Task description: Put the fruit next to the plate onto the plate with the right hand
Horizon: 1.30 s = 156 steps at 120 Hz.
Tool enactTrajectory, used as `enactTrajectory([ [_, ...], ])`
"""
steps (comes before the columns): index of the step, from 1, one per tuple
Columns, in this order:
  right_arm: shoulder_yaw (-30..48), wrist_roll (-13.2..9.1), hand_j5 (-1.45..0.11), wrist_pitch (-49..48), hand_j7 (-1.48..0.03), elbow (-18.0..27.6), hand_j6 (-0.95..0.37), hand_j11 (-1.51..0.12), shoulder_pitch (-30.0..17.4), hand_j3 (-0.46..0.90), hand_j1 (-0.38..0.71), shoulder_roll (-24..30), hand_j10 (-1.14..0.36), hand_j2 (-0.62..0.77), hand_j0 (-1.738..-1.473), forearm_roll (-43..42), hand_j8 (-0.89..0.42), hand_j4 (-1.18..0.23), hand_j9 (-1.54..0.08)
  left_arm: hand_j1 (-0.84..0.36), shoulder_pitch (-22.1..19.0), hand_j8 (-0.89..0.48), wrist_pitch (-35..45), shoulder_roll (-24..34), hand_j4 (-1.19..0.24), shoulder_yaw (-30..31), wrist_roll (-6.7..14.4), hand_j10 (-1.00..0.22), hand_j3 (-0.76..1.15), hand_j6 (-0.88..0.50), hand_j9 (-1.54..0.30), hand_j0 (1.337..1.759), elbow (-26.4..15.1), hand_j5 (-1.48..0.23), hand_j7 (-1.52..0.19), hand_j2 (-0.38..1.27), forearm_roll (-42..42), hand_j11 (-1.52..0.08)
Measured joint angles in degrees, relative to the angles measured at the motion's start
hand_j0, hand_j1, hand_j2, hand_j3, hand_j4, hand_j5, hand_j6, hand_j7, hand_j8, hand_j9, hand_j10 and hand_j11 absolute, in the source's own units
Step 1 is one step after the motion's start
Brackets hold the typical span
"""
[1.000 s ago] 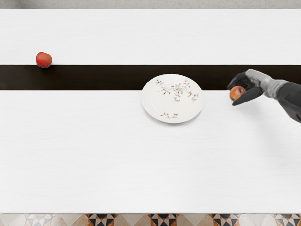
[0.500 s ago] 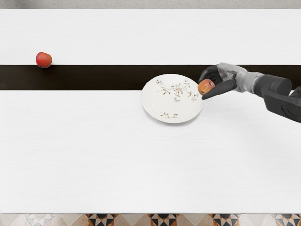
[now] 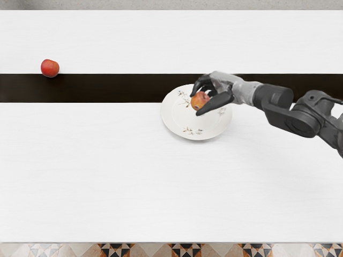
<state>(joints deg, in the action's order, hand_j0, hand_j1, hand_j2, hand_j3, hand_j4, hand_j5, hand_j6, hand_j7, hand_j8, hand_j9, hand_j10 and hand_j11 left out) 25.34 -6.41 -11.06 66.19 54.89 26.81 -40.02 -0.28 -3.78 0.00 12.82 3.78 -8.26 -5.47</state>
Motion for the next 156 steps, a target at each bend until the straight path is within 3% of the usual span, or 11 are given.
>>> enactTrajectory([
  [40, -0.63, -0.19, -1.05, 0.65, -1.04, -2.69, -0.41, -1.08, 0.62, 0.00, 0.28, -4.69, -0.54, 0.23, -1.649, -14.58, -0.35, -0.79, -1.07, 0.06, -0.06, -0.24, 0.00, 0.00, -0.24, 0.00, 0.00, -0.24, 0.00, -0.24, -0.32, 1.658, 0.00, -0.32, -0.32, 0.05, 0.01, -0.32],
  [50, -0.81, -0.22, -1.04, 0.86, -1.04, -2.94, -0.46, -1.08, 0.63, 0.00, 0.26, -5.02, -0.61, 0.25, -1.649, -16.45, -0.42, -0.80, -1.07, 0.06, -0.03, -0.24, 0.00, 0.00, -0.24, 0.00, 0.00, -0.24, 0.00, -0.24, -0.32, 1.658, 0.00, -0.32, -0.32, 0.05, 0.01, -0.32],
  [70, -1.55, -0.27, -1.03, 1.67, -1.02, -3.81, -0.48, -1.08, 0.77, 0.00, 0.23, -5.31, -0.63, 0.22, -1.652, -17.68, -0.44, -0.78, -1.06, 0.06, -0.03, -0.24, 0.00, 0.00, -0.24, 0.00, 0.00, -0.24, 0.00, -0.24, -0.32, 1.658, 0.00, -0.32, -0.32, 0.05, 0.01, -0.32],
  [90, -1.74, -0.33, -0.87, 3.06, -0.87, -4.29, -0.52, -0.90, 0.96, 0.00, 0.23, -5.43, -0.66, 0.18, -1.655, -17.78, -0.48, -0.67, -0.89, 0.06, -0.01, -0.24, 0.00, 0.00, -0.24, 0.00, 0.00, -0.24, 0.00, -0.24, -0.32, 1.658, 0.00, -0.32, -0.32, 0.05, 0.01, -0.32],
  [108, -1.79, -0.32, -0.74, 3.85, -0.73, -4.92, -0.50, -0.75, 0.99, 0.00, 0.22, -5.50, -0.56, 0.06, -1.657, -17.46, -0.47, -0.56, -0.74, 0.06, 0.00, -0.24, 0.00, 0.00, -0.24, 0.00, 0.00, -0.24, 0.00, -0.24, -0.32, 1.658, 0.00, -0.32, -0.32, 0.05, 0.00, -0.32],
  [140, -1.59, -0.23, -0.55, 4.83, -0.55, -5.47, -0.40, -0.55, 0.97, 0.00, 0.13, -5.39, -0.42, -0.04, -1.658, -16.96, -0.40, -0.42, -0.55, 0.06, 0.00, -0.24, 0.00, 0.00, -0.24, 0.00, 0.00, -0.24, 0.00, -0.24, -0.32, 1.658, 0.00, -0.32, -0.32, 0.05, 0.01, -0.32],
  [156, -1.24, 0.46, -0.41, 4.38, -0.41, -5.26, -0.31, -0.41, 1.08, 0.00, 0.01, -4.05, -0.32, -0.04, -1.658, -10.85, -0.30, -0.31, -0.41, 0.06, -0.01, -0.24, 0.00, 0.00, -0.24, 0.00, 0.00, -0.24, 0.00, -0.24, -0.32, 1.658, 0.00, -0.32, -0.32, 0.05, 0.02, -0.32],
])
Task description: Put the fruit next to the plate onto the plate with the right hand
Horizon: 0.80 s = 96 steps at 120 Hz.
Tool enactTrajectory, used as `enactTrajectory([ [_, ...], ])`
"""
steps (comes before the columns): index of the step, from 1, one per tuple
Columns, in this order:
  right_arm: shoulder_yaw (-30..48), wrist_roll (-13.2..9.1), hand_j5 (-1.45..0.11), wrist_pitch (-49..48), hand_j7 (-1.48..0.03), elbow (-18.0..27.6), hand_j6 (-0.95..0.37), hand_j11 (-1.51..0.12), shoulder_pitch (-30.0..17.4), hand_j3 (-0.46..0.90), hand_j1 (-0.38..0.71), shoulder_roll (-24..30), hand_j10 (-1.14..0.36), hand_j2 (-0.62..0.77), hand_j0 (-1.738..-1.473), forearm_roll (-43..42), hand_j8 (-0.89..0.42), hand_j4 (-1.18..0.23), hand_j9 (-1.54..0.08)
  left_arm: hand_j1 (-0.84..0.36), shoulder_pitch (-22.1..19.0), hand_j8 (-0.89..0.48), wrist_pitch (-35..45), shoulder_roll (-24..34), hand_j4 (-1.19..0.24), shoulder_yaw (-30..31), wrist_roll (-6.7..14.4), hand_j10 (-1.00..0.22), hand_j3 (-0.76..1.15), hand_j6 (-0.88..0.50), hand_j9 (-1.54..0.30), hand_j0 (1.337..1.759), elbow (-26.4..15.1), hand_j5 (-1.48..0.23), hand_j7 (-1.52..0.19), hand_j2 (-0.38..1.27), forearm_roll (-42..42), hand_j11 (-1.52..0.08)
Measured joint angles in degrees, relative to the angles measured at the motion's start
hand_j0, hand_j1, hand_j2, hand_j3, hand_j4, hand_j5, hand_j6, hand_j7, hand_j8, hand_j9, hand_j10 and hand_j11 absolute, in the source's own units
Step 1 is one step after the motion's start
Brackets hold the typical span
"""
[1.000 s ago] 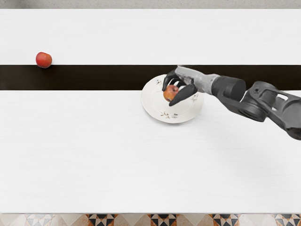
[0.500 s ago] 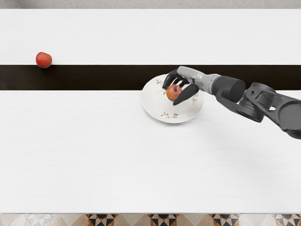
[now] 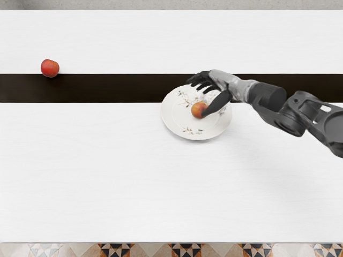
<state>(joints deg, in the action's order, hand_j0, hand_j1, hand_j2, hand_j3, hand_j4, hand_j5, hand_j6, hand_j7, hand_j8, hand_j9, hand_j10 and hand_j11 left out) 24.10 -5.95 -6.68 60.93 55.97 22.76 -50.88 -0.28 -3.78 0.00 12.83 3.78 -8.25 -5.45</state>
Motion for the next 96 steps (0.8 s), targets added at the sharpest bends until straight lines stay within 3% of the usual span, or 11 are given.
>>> enactTrajectory([
  [32, 1.95, 3.61, -0.16, -13.89, -0.16, 0.86, -0.12, -0.16, 0.24, 0.00, -0.21, 9.02, -0.12, -0.02, -1.658, 19.17, -0.12, -0.12, -0.16, 0.06, -0.06, -0.24, 0.00, 0.00, -0.24, 0.00, 0.00, -0.24, 0.00, -0.24, -0.32, 1.658, 0.00, -0.32, -0.32, 0.05, -0.01, -0.32],
  [54, 2.37, 3.66, -0.10, -25.45, -0.10, 0.96, -0.08, -0.10, -0.72, 0.00, -0.26, 16.46, -0.08, -0.01, -1.658, 32.65, -0.08, -0.08, -0.10, 0.06, -0.04, -0.24, 0.00, 0.00, -0.24, 0.00, 0.00, -0.24, 0.00, -0.24, -0.32, 1.658, 0.00, -0.32, -0.32, 0.05, -0.02, -0.32],
  [96, 2.03, 3.24, -0.06, -28.22, -0.06, 0.81, -0.05, -0.06, -6.05, 0.00, -0.30, 27.28, -0.05, -0.01, -1.658, 45.43, -0.05, -0.05, -0.06, 0.06, 0.01, -0.24, 0.00, 0.00, -0.24, -0.01, 0.00, -0.24, 0.00, -0.24, -0.32, 1.658, -0.01, -0.32, -0.32, 0.05, -0.03, -0.32],
])
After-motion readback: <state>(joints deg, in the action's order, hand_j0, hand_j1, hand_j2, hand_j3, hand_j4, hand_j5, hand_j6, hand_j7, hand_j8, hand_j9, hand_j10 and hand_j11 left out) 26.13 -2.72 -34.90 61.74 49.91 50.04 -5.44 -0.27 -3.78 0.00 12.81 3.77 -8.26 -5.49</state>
